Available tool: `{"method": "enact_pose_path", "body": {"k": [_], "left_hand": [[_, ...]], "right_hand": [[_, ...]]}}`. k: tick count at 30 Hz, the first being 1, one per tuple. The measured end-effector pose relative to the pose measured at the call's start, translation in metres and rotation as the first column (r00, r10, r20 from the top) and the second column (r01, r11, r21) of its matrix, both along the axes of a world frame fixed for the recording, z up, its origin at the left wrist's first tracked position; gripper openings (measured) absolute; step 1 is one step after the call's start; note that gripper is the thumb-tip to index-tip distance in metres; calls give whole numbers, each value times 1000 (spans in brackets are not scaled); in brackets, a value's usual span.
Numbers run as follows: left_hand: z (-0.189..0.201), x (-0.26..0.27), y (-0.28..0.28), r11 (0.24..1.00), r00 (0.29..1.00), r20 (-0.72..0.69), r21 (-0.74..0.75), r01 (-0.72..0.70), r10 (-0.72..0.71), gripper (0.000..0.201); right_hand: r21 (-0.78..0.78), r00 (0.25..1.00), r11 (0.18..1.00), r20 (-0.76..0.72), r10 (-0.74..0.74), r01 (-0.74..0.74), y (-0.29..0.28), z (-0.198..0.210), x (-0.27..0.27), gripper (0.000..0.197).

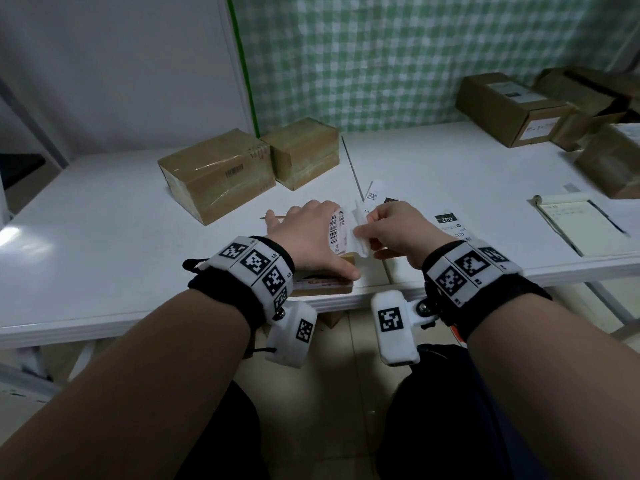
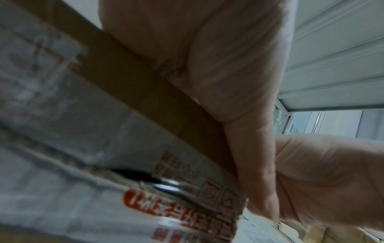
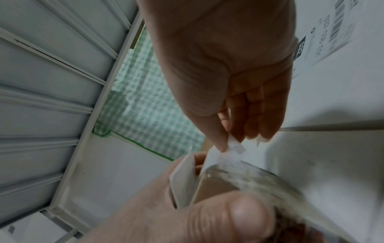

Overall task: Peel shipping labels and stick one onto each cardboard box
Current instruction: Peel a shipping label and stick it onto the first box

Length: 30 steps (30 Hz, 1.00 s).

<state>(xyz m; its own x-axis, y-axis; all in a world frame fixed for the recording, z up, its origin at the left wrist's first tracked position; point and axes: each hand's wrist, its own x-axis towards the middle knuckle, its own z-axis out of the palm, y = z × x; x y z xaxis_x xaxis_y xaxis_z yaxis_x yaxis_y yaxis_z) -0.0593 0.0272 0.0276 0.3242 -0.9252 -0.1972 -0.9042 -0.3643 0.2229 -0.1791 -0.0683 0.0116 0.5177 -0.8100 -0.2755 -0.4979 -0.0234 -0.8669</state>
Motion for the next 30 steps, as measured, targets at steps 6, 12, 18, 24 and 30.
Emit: {"method": "enact_pose_path", "body": {"k": [6,12,18,24,30], "left_hand": [[-2,-1,0,1000,1000,2,-8,0,0,111],[-2,0,0,1000,1000,-26,-25,-5,5,103],[-3,1,0,999,1000,-30,-34,-8,7,106],[-3,1,0,999,999,-17,-42,-30,29,108],[2,9,3,998,998,-1,-10,-59,59,118]], "right_hand": [[-146,996,986,9,-85,86,-5,-6,-2,28],[-391,976,920,-184,-116,36,-13,-14,-6,25],[-491,942,857,-186,-278,156,-25,-8,-22,25],[-393,941,875,-66,-332,282,-28,-8,-23,32],[-392,952,906,-183,-247,160,-28,-14,-17,36]]}}
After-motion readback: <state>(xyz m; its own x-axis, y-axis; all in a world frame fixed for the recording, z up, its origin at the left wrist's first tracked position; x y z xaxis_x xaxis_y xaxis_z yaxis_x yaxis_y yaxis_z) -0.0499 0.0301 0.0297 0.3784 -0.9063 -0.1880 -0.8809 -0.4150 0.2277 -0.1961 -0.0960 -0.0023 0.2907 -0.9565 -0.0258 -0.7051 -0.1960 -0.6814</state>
